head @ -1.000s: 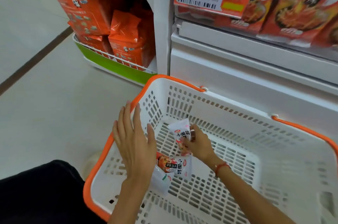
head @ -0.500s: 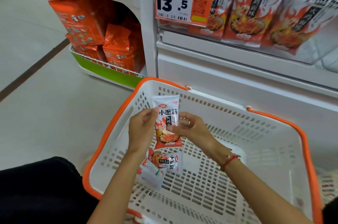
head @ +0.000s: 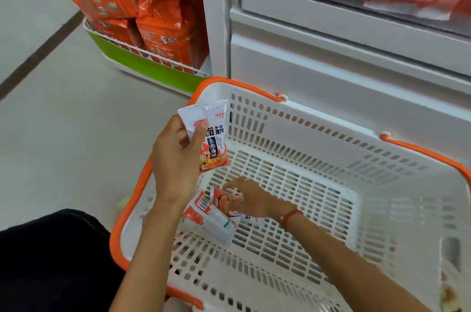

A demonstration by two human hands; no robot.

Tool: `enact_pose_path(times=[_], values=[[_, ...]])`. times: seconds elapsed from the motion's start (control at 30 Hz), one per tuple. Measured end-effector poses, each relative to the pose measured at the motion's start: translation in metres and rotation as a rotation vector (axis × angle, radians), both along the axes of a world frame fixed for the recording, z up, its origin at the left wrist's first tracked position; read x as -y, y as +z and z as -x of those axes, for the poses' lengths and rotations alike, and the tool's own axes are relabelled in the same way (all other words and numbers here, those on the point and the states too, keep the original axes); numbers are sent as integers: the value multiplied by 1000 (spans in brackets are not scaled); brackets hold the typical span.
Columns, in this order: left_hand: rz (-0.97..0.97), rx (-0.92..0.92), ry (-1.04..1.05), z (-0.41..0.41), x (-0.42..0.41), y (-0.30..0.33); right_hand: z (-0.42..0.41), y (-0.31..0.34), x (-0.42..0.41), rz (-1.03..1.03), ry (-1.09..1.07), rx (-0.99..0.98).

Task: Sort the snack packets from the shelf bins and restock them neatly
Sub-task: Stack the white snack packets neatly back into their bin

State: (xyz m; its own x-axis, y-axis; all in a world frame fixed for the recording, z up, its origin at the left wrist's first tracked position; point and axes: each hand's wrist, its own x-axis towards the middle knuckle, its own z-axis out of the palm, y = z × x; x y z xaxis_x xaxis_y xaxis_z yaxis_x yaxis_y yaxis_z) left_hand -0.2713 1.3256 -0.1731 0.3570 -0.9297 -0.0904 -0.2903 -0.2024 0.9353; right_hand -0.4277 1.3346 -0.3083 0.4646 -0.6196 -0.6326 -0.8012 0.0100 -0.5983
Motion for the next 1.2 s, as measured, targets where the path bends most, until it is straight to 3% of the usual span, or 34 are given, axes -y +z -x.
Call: enact_pose_path(times=[0.07,0.13,0.23,0.33,0.4,0.6,0.73,0.93,1.2], values=[[-9,-77,9,1,2,1,-9,-23,-10,202,149,-259],[-20,-140,5,3,1,-1,-10,-31,-15,324,174,-327],[-23,-203,-21,7,2,0,4,-20,-13,390,48,-219],[3,-240,-35,12,3,9,39,20,0,218,-194,-94],[23,-270,-39,16,4,19,63,57,9,223,-274,-71],[143,-392,-97,26,5,74,98,186,25,550,-344,-79],[410,-449,-115,24,23,144,108,271,22,749,-391,45],[779,-296,-207,25,87,248,119,367,20,1042,-427,253],[778,-80,-495,36,136,248,125,390,35,1224,-466,268]])
